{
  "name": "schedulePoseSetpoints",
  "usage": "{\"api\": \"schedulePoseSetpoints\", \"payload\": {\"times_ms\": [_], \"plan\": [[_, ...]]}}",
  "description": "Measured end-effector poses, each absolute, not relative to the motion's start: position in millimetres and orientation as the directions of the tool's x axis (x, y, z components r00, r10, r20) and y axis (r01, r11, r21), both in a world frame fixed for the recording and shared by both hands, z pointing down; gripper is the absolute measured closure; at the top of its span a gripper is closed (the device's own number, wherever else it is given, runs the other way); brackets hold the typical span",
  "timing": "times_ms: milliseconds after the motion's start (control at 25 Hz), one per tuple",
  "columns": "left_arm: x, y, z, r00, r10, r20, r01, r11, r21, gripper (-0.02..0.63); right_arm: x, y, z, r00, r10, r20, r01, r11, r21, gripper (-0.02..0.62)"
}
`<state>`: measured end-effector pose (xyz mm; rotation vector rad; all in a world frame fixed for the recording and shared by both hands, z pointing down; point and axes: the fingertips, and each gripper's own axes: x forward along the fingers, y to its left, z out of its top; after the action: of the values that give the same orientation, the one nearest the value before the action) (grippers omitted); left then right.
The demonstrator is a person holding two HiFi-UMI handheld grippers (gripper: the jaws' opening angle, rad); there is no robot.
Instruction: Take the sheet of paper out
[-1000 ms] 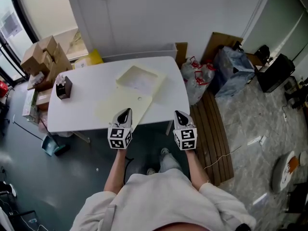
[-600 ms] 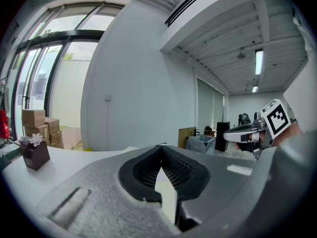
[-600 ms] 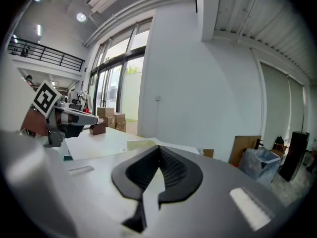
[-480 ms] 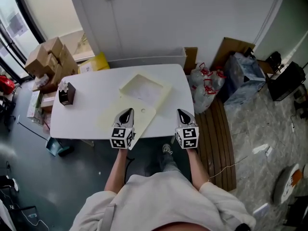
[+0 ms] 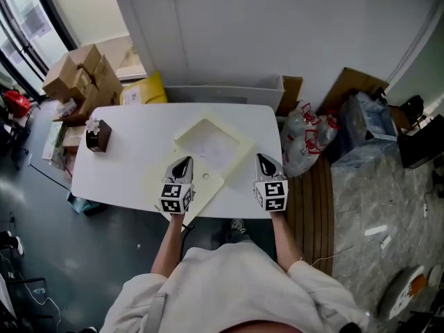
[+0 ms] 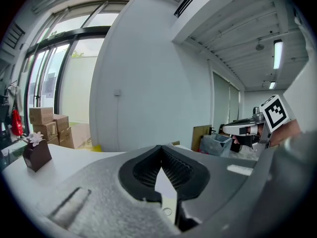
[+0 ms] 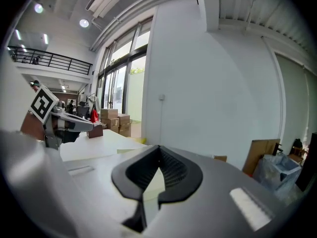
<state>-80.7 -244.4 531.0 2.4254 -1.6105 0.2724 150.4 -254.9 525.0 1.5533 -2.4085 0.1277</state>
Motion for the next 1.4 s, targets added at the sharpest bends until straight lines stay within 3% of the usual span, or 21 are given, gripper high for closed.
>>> {"api": "schedulePoseSetpoints", "payload": {"times_ms": [760, 1400], "plan": [[-77, -333, 576, 0.262, -0.886, 0.382, -0.965, -0.247, 0.087, 0.604, 144, -366, 567, -0.528, -0.781, 0.334, -0.826, 0.564, 0.012, 0.594], [-85, -337, 652, 0.374, -0.797, 0.473, -0.927, -0.318, 0.197, 0.604, 102, -348, 614, -0.484, -0.765, 0.426, -0.846, 0.533, -0.004, 0.594]]}}
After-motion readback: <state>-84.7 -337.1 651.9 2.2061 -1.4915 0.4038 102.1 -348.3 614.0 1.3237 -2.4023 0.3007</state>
